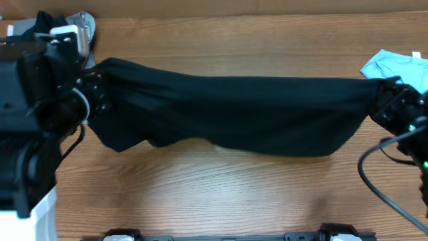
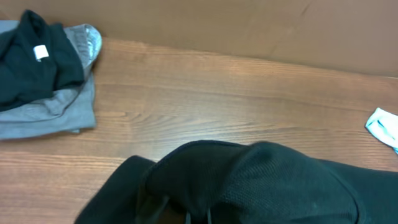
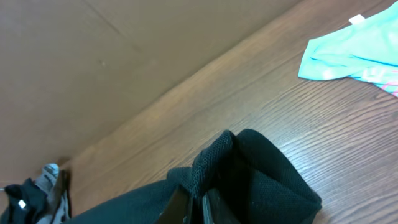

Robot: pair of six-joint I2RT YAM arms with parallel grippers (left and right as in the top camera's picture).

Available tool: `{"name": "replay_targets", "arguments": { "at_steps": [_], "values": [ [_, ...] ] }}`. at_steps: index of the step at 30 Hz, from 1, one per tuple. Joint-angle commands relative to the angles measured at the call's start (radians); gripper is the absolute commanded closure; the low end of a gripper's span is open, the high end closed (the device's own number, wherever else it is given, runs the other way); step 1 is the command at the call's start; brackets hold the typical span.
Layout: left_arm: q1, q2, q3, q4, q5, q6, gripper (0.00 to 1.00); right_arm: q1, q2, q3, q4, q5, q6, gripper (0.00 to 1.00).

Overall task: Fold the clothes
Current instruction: 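Lift the shirt with both grippers and stretch it between them, then lay the shirt flat on the table with both grippers, pulling it back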

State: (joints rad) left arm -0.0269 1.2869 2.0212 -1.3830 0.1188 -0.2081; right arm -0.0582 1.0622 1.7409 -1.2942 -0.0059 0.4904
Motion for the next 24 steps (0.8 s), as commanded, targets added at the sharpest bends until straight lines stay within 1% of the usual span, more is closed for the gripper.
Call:
{"name": "replay_targets", "arguments": {
  "at_steps": [1, 4, 8, 12, 15, 19, 22, 23, 24],
  "values": [
    [-0.006, -0.012, 0.127, -0.032, -0.033, -0.013, 0.96, -0.001, -0.008, 0.093, -0.025, 0.023, 0.006, 0.96],
    [-0.006, -0.009, 0.166, -0.022, -0.095, -0.039, 0.96, -0.001, -0.005, 0.106, -0.024, 0.02, 0.029, 0.96],
    [-0.006, 0.064, 0.166, -0.003, -0.1, -0.045, 0.96, -0.001, 0.063, 0.105, -0.008, 0.02, 0.039, 0.96],
    [-0.006, 0.221, 0.166, 0.004, -0.102, -0.051, 0.96, -0.001, 0.194, 0.105, 0.025, 0.02, 0.042, 0.96],
    [-0.005, 0.37, 0.166, 0.047, -0.101, -0.051, 0.96, -0.001, 0.323, 0.105, 0.062, 0.02, 0.047, 0.96],
    [-0.005, 0.583, 0.166, 0.199, -0.108, -0.05, 0.96, -0.001, 0.512, 0.105, 0.152, 0.02, 0.057, 0.96],
    [-0.005, 0.74, 0.166, 0.415, -0.13, -0.05, 0.96, -0.001, 0.652, 0.105, 0.278, 0.02, 0.056, 0.96],
    [-0.005, 0.787, 0.166, 0.489, -0.129, -0.05, 0.92, -0.001, 0.704, 0.105, 0.327, 0.02, 0.056, 0.96],
    [-0.005, 0.834, 0.166, 0.557, -0.129, -0.05, 0.81, 0.0, 0.736, 0.105, 0.356, 0.019, 0.056, 0.94]
  ]
}}
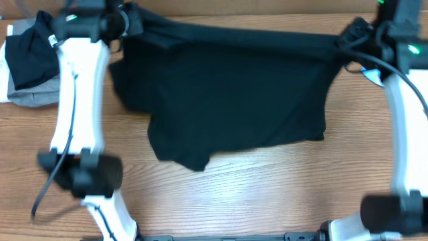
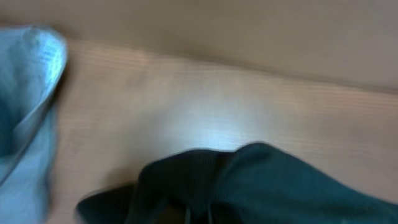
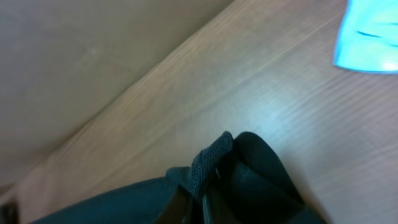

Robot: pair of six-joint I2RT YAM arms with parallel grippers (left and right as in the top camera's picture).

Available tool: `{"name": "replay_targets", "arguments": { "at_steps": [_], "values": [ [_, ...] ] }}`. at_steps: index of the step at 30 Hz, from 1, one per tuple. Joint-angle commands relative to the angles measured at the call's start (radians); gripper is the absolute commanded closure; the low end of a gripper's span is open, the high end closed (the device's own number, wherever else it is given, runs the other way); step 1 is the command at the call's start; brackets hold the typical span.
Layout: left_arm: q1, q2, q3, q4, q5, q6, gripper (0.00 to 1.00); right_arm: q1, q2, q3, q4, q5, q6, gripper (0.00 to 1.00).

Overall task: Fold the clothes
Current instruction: 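Lay the shirt flat on the table with both grippers, pulling it back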

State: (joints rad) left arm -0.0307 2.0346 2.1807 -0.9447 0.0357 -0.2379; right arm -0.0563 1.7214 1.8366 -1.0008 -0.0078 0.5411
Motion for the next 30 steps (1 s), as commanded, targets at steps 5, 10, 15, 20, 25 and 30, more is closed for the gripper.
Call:
{"name": "replay_targets", "arguments": {
  "at_steps": [5, 10, 15, 20, 25, 30],
  "values": [
    [-0.003, 0.235, 0.006, 0.23, -0.043, -0.005, 0.43, -0.002, 0.218, 0.01, 0.118, 0.024, -0.029, 0.43],
    [-0.002, 0.221, 0.01, 0.135, -0.042, 0.013, 0.0, -0.008, 0.204, 0.011, 0.039, 0.06, -0.079, 0.0],
    [-0.003, 0.16, 0.01, -0.062, 0.008, 0.013, 0.0, -0.01, 0.164, 0.011, -0.065, 0.059, -0.078, 0.0],
    [-0.002, 0.121, 0.01, -0.266, 0.025, 0.013, 0.0, -0.01, 0.16, 0.011, -0.144, 0.058, -0.077, 0.0],
    [-0.003, 0.084, 0.01, -0.398, 0.024, 0.008, 0.0, -0.01, 0.156, 0.011, -0.208, 0.022, -0.055, 0.0],
    [0.005, 0.001, 0.01, -0.514, -0.033, -0.111, 0.0, -0.011, 0.129, 0.011, -0.279, 0.062, 0.012, 0.0]
  ]
}}
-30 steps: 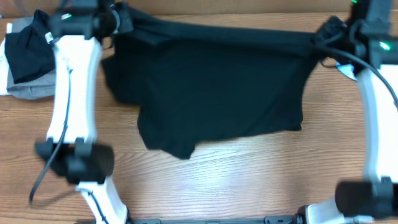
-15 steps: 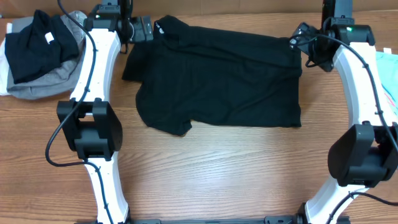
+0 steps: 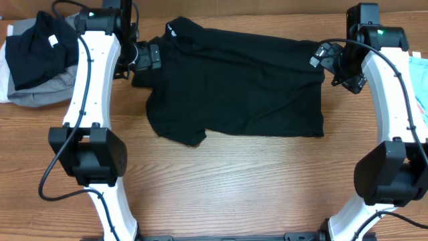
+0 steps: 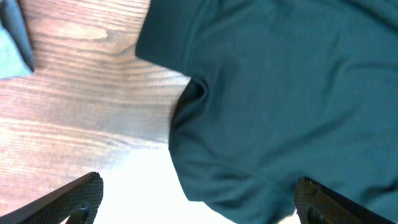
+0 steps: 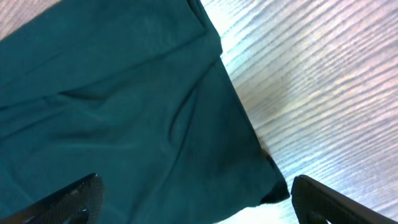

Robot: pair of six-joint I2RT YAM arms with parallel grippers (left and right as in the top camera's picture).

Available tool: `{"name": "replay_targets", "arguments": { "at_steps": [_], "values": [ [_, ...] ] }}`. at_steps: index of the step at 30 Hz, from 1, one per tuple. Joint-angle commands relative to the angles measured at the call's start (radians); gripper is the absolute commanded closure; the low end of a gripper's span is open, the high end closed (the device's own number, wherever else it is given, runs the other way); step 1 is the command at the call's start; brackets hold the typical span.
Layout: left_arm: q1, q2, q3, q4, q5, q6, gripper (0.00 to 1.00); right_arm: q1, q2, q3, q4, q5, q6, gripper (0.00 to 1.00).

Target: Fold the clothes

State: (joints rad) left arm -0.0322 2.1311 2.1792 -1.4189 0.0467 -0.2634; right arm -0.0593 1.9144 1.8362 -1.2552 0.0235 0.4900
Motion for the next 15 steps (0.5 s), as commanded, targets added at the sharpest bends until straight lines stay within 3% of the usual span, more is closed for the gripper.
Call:
{"name": "replay_targets", "arguments": {
  "at_steps": [1, 6, 15],
  "values": [
    [0.008, -0.115, 0.012, -0.055, -0.068, -0.101, 0.0, -0.008, -0.073, 0.011, -0.034, 0.046, 0.079, 0.0],
    [0.007, -0.212, 0.012, -0.117, -0.149, -0.129, 0.0, -0.008, -0.144, 0.011, -0.086, 0.086, 0.091, 0.0],
    [0.007, -0.36, 0.008, -0.24, -0.158, -0.129, 0.0, -0.007, -0.264, -0.009, -0.275, 0.175, 0.126, 0.0]
  ]
}}
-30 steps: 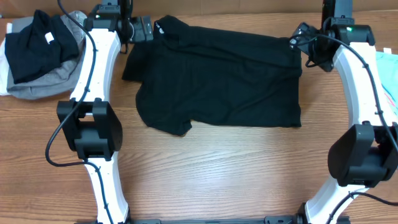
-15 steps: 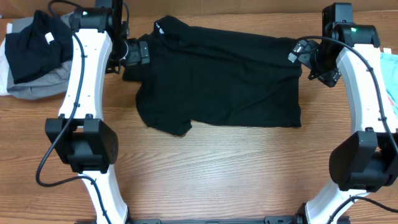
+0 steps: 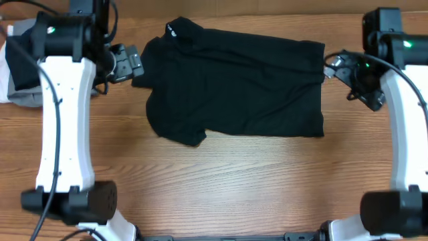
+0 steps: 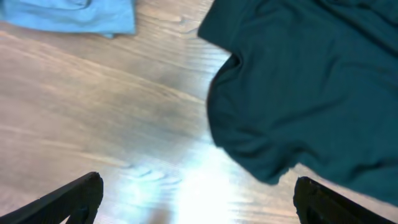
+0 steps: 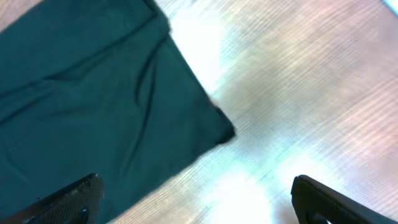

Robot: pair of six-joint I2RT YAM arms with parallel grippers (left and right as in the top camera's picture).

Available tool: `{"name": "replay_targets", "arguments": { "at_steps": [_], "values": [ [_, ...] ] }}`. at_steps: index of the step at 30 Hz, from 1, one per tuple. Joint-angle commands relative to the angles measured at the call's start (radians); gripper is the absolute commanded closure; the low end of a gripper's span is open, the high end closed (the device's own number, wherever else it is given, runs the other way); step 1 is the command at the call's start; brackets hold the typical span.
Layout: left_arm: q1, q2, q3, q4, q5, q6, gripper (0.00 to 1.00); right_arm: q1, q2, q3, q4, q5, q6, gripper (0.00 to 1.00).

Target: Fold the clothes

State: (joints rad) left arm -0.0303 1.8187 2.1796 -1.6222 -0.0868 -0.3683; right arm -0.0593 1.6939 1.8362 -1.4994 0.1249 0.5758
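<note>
A black shirt (image 3: 234, 84) lies spread flat on the far half of the wooden table, collar toward the back left. My left gripper (image 3: 126, 63) hangs open just off the shirt's left sleeve, and nothing sits between its fingers. From the left wrist, the sleeve and side of the shirt (image 4: 298, 93) lie ahead of the open left gripper (image 4: 199, 205), over bare wood. My right gripper (image 3: 334, 65) is open beside the shirt's right edge. In the right wrist view a corner of the shirt (image 5: 93, 106) shows beyond the empty right gripper (image 5: 196, 202).
A pile of black and grey clothes (image 3: 15, 67) sits at the back left corner, partly behind my left arm. A grey piece of that pile (image 4: 68, 12) shows at the top of the left wrist view. Bare wood (image 3: 234, 187) fills the near half of the table.
Both open grippers have drawn outward from the shirt, the left one further left and the right one further right. The shirt has stayed flat where it was.
At first both grippers were shut on the shirt's ends, holding it stretched over the table. It then hung from them at the far edge, draping forward. Later it lay flat with both grippers open over its sides, and now they stand beside it.
</note>
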Motion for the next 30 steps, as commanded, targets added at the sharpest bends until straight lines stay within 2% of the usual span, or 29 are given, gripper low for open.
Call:
{"name": "replay_targets", "arguments": {
  "at_steps": [1, 5, 11, 14, 21, 30],
  "values": [
    [0.006, -0.059, 0.006, -0.064, -0.025, -0.024, 0.0, -0.007, -0.051, -0.02, -0.045, 0.094, 0.055, 0.0],
    [0.005, -0.092, -0.038, -0.067, -0.017, -0.014, 0.0, -0.007, -0.072, -0.075, -0.053, 0.115, 0.084, 0.0],
    [0.003, -0.134, -0.259, -0.015, -0.011, -0.014, 0.0, -0.008, -0.076, -0.182, 0.029, 0.116, 0.083, 0.0],
    [0.003, -0.16, -0.391, 0.069, 0.039, -0.004, 0.0, -0.009, -0.076, -0.215, 0.075, 0.121, 0.082, 0.0],
    [0.003, -0.179, -0.628, 0.316, 0.342, 0.139, 0.0, -0.01, -0.076, -0.222, 0.146, 0.121, 0.045, 0.0],
    [-0.043, -0.178, -0.935, 0.566, 0.376, 0.15, 0.0, -0.01, -0.076, -0.222, 0.199, 0.121, 0.045, 0.0]
  ]
}}
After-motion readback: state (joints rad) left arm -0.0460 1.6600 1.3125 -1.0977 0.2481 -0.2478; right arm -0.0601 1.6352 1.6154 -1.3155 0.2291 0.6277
